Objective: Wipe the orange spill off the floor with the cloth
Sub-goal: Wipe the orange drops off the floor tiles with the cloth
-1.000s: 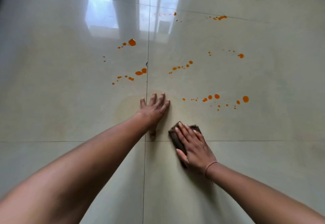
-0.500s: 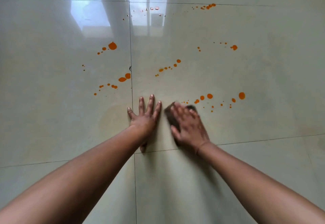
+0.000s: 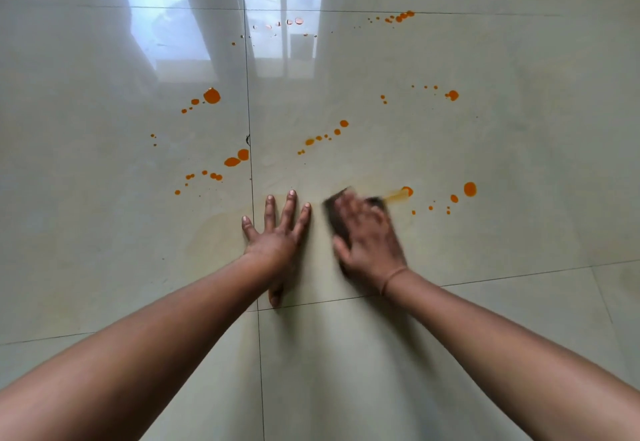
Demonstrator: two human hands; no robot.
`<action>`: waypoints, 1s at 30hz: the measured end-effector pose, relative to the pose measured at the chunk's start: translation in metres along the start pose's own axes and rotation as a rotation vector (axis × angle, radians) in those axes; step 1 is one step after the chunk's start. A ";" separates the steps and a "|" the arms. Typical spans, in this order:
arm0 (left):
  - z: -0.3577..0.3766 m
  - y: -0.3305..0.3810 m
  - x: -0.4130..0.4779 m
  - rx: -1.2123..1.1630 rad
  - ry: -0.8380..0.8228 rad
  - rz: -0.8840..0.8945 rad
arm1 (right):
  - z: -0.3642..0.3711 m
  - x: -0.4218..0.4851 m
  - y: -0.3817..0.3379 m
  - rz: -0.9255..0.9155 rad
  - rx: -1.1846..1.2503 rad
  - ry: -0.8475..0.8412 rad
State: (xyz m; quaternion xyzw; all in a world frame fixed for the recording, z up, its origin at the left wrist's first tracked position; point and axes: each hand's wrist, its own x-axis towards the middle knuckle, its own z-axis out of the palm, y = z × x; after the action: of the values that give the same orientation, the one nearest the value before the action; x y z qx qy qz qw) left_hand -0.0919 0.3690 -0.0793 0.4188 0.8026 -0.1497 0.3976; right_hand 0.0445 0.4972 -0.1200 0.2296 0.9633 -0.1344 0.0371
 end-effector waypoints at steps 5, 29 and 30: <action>-0.005 0.000 -0.007 0.018 -0.027 0.012 | -0.009 -0.005 0.039 -0.215 -0.101 -0.034; -0.045 0.026 0.020 0.113 0.182 0.105 | -0.007 -0.006 0.044 0.367 0.032 0.111; -0.050 0.031 0.026 0.065 0.170 0.119 | -0.003 -0.020 0.039 0.263 0.007 0.079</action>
State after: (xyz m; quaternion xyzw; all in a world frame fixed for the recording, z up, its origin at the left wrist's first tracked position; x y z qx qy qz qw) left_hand -0.1014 0.4310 -0.0643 0.4897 0.8018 -0.1158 0.3223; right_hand 0.0800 0.5225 -0.1238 0.3591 0.9251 -0.1224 0.0154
